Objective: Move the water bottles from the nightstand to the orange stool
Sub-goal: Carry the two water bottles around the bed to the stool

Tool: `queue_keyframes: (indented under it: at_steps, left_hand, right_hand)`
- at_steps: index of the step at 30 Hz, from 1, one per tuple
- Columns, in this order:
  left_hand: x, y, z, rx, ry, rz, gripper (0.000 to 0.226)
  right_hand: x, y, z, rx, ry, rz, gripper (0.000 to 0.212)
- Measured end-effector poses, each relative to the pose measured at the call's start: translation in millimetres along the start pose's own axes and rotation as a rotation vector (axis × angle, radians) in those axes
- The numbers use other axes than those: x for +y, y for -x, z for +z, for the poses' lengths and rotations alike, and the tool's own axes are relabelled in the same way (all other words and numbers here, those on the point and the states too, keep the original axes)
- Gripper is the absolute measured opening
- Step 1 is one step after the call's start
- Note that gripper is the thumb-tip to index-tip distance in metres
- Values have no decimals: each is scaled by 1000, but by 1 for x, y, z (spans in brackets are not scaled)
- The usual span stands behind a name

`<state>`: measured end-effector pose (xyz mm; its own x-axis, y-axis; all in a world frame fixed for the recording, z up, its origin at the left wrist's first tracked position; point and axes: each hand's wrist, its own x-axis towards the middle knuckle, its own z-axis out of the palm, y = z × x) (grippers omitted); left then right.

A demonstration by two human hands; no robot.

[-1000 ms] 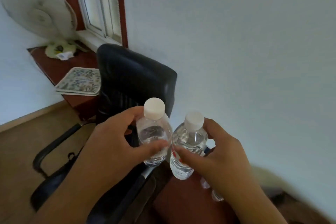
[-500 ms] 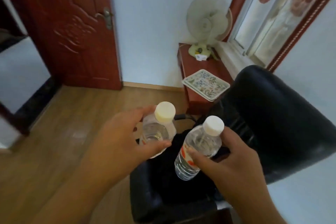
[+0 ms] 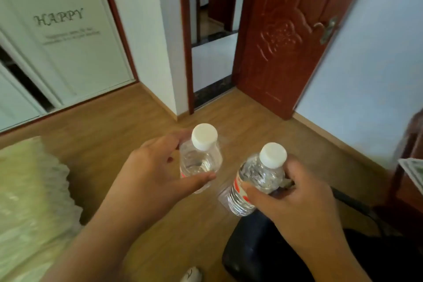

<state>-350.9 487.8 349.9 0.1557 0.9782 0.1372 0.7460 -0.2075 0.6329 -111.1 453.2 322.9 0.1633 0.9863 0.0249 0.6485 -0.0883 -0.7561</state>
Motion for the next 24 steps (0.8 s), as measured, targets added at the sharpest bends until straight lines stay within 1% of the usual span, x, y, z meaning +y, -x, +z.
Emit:
queue_keyframes:
  at_steps: [4, 8, 11, 13, 16, 18, 24]
  left_hand:
    - [-21, 48, -14, 100, -33, -178, 69]
    - [-32, 88, -29, 182, -75, -296, 73]
    - [-38, 113, -44, 263, -62, -368, 77]
    - [-44, 126, -54, 307, -38, -394, 75]
    - [-53, 139, -65, 365, -11, -409, 64]
    - [-61, 143, -72, 366, -6, -403, 59]
    - [-87, 156, -91, 388, 18, -388, 58]
  right_hand:
    - [-11, -1, 32, -158, 68, -86, 57]
    - [-30, 3, 60, -310, 21, -164, 63]
    - [-52, 8, 75, -390, -3, -247, 66]
    - [-67, 10, 84, -428, 9, -292, 67]
    - [-84, 16, 99, -466, 18, -351, 67]
    - [-91, 22, 109, -466, 17, -372, 68]
    - [-116, 35, 128, -482, 59, -394, 66]
